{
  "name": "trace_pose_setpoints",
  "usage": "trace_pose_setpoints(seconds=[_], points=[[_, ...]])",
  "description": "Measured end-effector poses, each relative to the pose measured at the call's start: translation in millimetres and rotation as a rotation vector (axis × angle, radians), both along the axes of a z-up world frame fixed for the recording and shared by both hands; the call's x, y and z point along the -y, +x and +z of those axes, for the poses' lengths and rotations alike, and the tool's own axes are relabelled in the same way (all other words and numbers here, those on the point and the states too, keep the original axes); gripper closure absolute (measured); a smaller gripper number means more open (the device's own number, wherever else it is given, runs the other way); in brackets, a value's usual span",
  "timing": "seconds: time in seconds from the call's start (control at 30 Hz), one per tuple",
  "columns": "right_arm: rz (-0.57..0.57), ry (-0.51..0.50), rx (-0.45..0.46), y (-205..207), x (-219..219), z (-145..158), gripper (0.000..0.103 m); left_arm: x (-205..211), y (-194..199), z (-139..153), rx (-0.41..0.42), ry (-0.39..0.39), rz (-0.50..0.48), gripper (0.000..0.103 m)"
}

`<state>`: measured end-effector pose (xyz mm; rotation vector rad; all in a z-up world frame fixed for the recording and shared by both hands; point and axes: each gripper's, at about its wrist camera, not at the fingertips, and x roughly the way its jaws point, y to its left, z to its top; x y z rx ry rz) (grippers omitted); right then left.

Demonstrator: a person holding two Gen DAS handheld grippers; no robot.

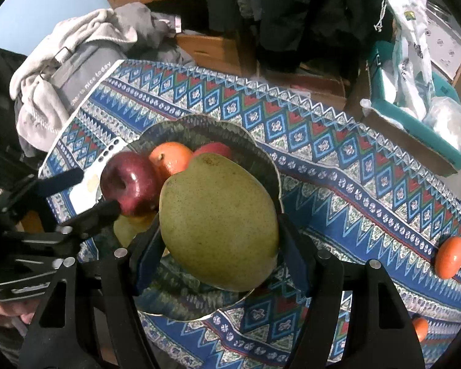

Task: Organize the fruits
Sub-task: 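Lower the green pear into the bowl and open the right tool while the left tool releases the apple, then withdraw both tools up from the glass bowl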

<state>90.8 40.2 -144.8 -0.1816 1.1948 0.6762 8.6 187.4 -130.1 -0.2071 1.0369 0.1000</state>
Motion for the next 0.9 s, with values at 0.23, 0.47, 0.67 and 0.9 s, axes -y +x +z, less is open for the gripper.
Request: trace_pose_setpoints(seconds=[0.23, 0.47, 0.67, 0.9], points=[[0.020, -0.024, -0.049, -4.3, -6.6, -17.9, 0.033, -2.6, -6.0, 1.4, -0.011, 0.004, 0.009, 0.022], [0.050, -0.069, -0.079, -10.4, -14.1, -34.3, 0.032, -7.7, -9.5, 3.4, -0.011, 0.003, 0.029, 0.022], [0.045, -0.024, -0.047, -10.8, -11.9, -21.1, 0.032, -6.7, -10.5, 7.4, 0.001, 0.012, 0.027, 0.022], [-0.010, 0.008, 0.038, -5.7, 2.8, 15.7, 0.032, -1.6, -14.6, 24.1, 0.039, 0.013, 0.016, 0.022]])
